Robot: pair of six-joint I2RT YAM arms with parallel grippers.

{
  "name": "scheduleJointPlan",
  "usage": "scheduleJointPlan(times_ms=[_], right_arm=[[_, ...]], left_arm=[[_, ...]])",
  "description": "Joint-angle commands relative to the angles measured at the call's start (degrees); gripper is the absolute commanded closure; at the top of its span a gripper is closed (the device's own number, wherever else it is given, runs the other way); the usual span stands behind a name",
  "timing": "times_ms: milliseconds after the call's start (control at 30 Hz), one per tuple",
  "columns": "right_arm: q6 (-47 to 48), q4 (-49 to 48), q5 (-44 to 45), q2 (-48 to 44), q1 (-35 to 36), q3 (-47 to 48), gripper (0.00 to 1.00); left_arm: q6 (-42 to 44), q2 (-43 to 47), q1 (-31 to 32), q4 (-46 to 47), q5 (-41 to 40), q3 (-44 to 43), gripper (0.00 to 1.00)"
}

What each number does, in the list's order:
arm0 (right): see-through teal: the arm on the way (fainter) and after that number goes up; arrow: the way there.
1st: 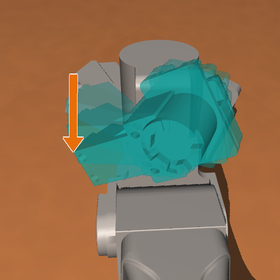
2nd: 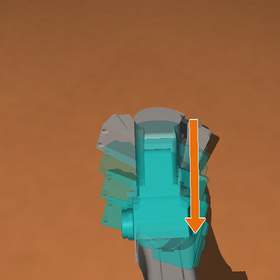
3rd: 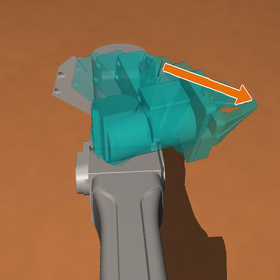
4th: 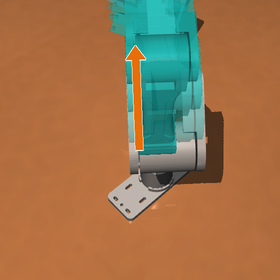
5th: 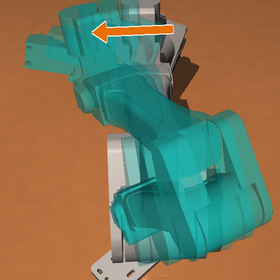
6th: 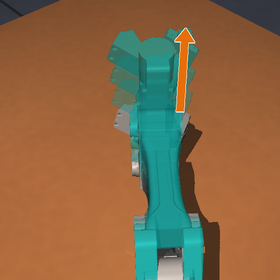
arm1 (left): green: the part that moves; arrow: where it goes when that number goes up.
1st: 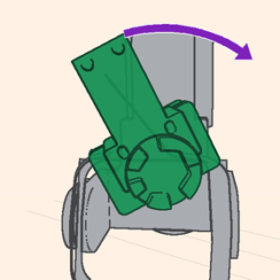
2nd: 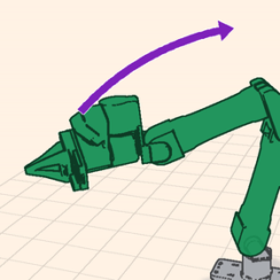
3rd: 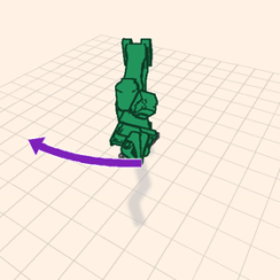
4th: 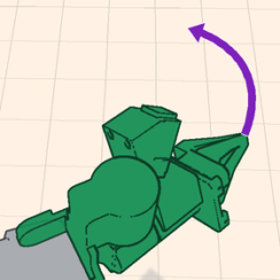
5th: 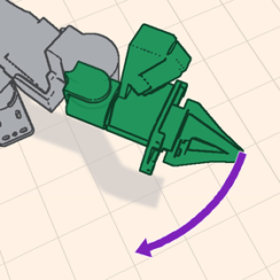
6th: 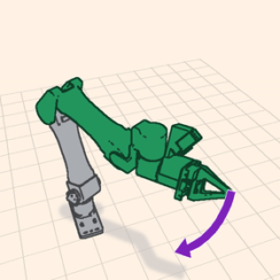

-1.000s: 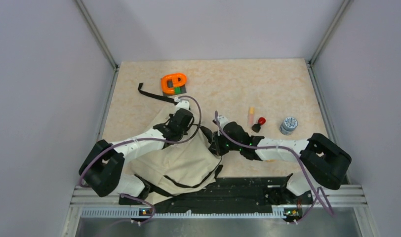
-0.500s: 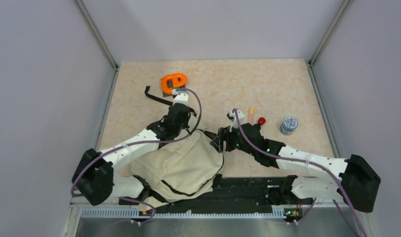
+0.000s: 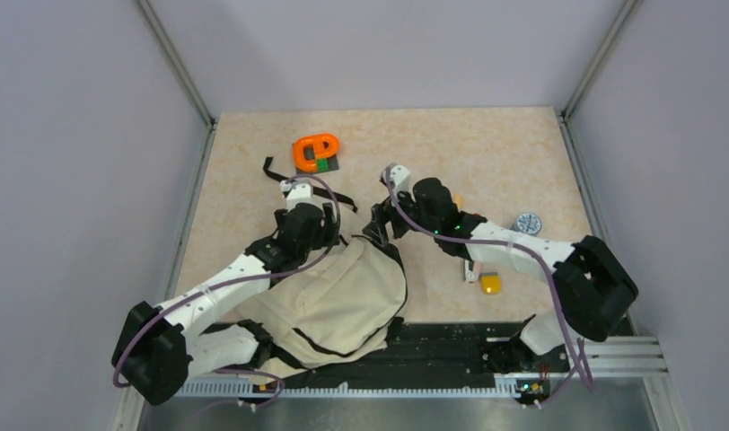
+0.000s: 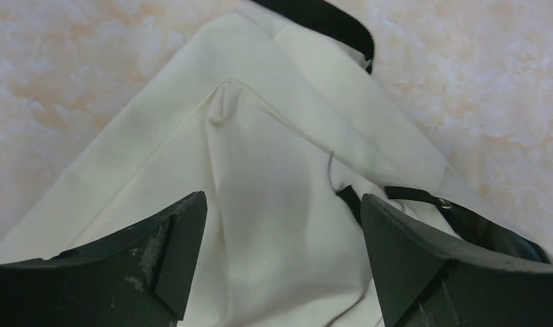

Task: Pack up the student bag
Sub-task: Adjust the student bag at the center of the board, then zip the student bag at the center of the board.

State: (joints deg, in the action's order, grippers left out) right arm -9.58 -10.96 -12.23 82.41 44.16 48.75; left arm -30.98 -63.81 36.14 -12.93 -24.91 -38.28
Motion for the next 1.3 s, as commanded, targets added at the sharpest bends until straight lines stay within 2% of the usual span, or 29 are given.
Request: scheduleJointPlan(times_ms=[0, 233, 367, 467, 600, 700, 933, 1267], right_arm=[[8.13, -1.62, -9.47, 8.06, -0.89, 7.96, 0.27], [13.97, 3.96, -17.47, 19.34, -1.03, 15.88, 0.3], [15.02, 4.2, -16.82, 20.74, -1.01, 15.49, 0.32], [15.06, 3.29, -15.81, 19.99, -1.3, 13.89, 0.32], [13.8, 0.97, -15.32, 17.32, -2.33, 10.56, 0.32], [14.18, 0.24, -14.08, 15.18, -2.67, 8.1, 0.31], [20.29, -0.77, -9.82, 12.22, -3.31, 3.82, 0.31], [26.54, -0.57, -11.49, 16.2, -3.56, 6.95, 0.37]], left_arm=[[-3.9, 2.92, -2.8, 0.33, -0.22, 2.47, 0.12], [-0.61, -0.71, -6.33, 4.15, 1.82, 3.74, 0.12], [2.57, -4.73, -7.49, 5.38, 1.13, 1.88, 0.13], [4.89, -7.59, -7.96, 6.81, -0.04, 1.01, 0.18], [6.46, -12.23, -8.78, 7.7, -1.11, -0.68, 0.3], [7.68, -15.04, -8.84, 8.95, -0.55, -1.51, 0.46], [10.39, -17.09, -8.86, 11.49, 1.79, -1.91, 0.98], [11.38, -17.14, -8.87, 12.4, 4.46, -1.98, 1.0]])
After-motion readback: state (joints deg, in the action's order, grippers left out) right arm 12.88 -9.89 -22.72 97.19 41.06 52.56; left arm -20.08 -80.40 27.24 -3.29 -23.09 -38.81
